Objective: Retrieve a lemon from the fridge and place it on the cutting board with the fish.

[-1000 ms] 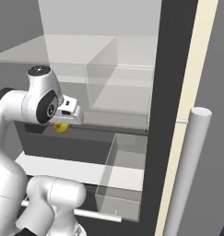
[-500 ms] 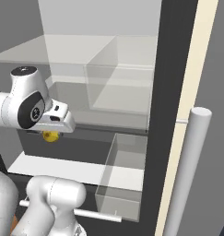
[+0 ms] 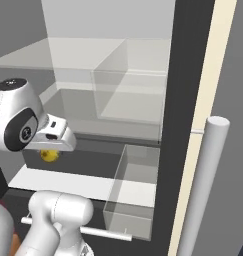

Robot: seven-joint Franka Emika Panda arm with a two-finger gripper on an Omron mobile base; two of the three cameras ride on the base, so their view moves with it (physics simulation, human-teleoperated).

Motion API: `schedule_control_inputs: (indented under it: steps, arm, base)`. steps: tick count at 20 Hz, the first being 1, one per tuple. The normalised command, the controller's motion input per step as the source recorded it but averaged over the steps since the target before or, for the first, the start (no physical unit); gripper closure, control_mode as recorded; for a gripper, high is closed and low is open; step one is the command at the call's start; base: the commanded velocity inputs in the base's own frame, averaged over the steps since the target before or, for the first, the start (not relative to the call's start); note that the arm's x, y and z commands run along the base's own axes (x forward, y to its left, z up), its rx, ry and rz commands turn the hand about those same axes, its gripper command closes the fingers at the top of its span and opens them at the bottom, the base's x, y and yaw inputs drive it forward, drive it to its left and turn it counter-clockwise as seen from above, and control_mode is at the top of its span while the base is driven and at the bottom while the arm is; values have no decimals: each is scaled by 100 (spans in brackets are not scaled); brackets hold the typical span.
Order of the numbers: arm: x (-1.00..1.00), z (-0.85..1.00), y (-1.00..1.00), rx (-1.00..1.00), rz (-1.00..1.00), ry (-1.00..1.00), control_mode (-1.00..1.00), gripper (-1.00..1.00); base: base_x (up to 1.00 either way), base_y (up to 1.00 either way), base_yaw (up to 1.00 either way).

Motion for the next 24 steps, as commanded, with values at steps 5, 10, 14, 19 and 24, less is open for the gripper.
schedule_control_inputs:
  steps: [5, 10, 14, 19, 24]
  arm:
    - [-3, 0, 0, 0, 0, -10, -100, 100]
    - [0, 0, 0, 0, 0, -3, -100, 100]
    - [0, 0, 0, 0, 0, 0, -100, 100]
    - [-1, 0, 0, 0, 0, 0, 100, 100]
    - [0, 0, 0, 0, 0, 0, 100, 100]
  base:
    - [0, 0, 0]
    - [0, 0, 0]
    - [0, 0, 0]
    - [-12, 0, 0]
    - [-66, 0, 0]
